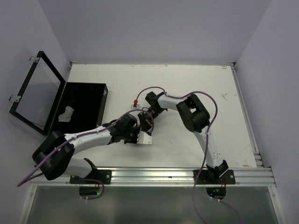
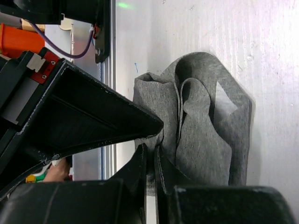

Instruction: Roll the underwear

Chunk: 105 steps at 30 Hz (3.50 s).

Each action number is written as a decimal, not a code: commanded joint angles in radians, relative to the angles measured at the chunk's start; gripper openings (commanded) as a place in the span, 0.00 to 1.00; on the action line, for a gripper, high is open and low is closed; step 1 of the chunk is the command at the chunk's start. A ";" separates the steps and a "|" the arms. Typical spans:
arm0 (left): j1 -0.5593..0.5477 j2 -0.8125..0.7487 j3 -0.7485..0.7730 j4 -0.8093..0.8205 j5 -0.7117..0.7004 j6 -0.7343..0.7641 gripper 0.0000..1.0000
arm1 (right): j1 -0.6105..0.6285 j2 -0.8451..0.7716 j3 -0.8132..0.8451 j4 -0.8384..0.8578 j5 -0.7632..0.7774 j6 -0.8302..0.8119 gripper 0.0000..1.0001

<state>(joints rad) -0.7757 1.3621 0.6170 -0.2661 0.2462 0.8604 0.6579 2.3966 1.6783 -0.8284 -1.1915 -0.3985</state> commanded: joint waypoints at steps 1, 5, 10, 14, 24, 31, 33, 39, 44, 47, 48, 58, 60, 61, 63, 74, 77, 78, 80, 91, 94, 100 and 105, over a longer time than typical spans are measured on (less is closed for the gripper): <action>-0.016 0.058 0.001 0.016 -0.005 -0.015 0.13 | 0.003 0.069 -0.029 0.011 0.286 -0.060 0.03; -0.016 0.095 -0.002 -0.054 0.044 -0.020 0.06 | -0.017 -0.028 -0.011 0.020 0.305 -0.028 0.33; -0.016 0.135 0.039 -0.174 0.106 -0.027 0.04 | -0.093 -0.091 0.158 -0.018 0.308 0.015 0.64; -0.010 0.186 0.098 -0.264 0.156 -0.034 0.03 | -0.174 -0.140 0.309 -0.019 0.300 0.059 0.63; 0.223 0.555 0.498 -0.577 0.274 0.028 0.09 | -0.352 -0.508 0.072 0.060 0.277 0.073 0.53; 0.265 0.804 0.823 -0.696 0.292 0.155 0.17 | -0.346 -0.778 -0.235 0.129 0.302 0.006 0.43; 0.271 0.894 0.889 -0.752 0.301 0.173 0.18 | -0.321 -0.833 -0.299 0.124 0.286 -0.016 0.43; 0.292 1.048 1.062 -0.876 0.338 0.236 0.21 | -0.101 -0.927 -0.434 0.201 0.587 -0.141 0.40; 0.314 1.085 1.124 -0.915 0.378 0.259 0.25 | 0.087 -0.887 -0.505 0.397 0.774 -0.158 0.43; 0.317 1.092 1.132 -0.923 0.383 0.264 0.27 | 0.166 -0.814 -0.558 0.501 0.848 -0.192 0.42; 0.317 1.098 1.133 -0.927 0.383 0.264 0.27 | 0.180 -0.803 -0.578 0.538 0.866 -0.203 0.42; 0.320 1.077 1.069 -0.880 0.381 0.256 0.29 | 0.212 -0.692 -0.686 0.798 0.968 -0.295 0.48; 0.320 1.080 1.066 -0.874 0.378 0.253 0.29 | 0.213 -0.674 -0.690 0.811 0.957 -0.310 0.48; 0.320 1.082 1.066 -0.871 0.380 0.252 0.29 | 0.213 -0.669 -0.693 0.821 0.954 -0.312 0.48; 0.320 1.083 1.064 -0.869 0.380 0.252 0.30 | 0.213 -0.662 -0.695 0.824 0.931 -0.318 0.48; 0.320 1.089 1.069 -0.875 0.370 0.256 0.30 | 0.213 -0.711 -0.569 0.546 0.814 -0.401 0.40; 0.320 1.095 1.075 -0.881 0.373 0.256 0.30 | 0.213 -0.700 -0.560 0.522 0.797 -0.425 0.42; 0.320 1.095 1.078 -0.883 0.375 0.256 0.30 | 0.215 -0.692 -0.563 0.525 0.799 -0.437 0.44; 0.320 1.097 1.080 -0.884 0.378 0.255 0.30 | 0.213 -0.662 -0.572 0.554 0.809 -0.453 0.45; 0.322 1.079 1.055 -0.884 0.390 0.264 0.31 | 0.213 -0.553 -0.651 0.725 0.869 -0.520 0.44; 0.322 1.068 1.057 -0.886 0.390 0.266 0.32 | 0.213 -0.556 -0.675 0.735 0.871 -0.528 0.34; 0.328 1.020 1.081 -0.923 0.430 0.281 0.35 | 0.213 -0.530 -0.657 0.665 0.851 -0.513 0.06; 0.363 0.895 1.093 -0.947 0.464 0.289 0.37 | 0.204 -0.522 -0.631 0.609 0.787 -0.441 0.00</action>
<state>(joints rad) -0.4339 2.2997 1.7233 -1.3262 0.8299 1.0714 0.8665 1.8088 1.0588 -0.1402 -0.3626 -0.8871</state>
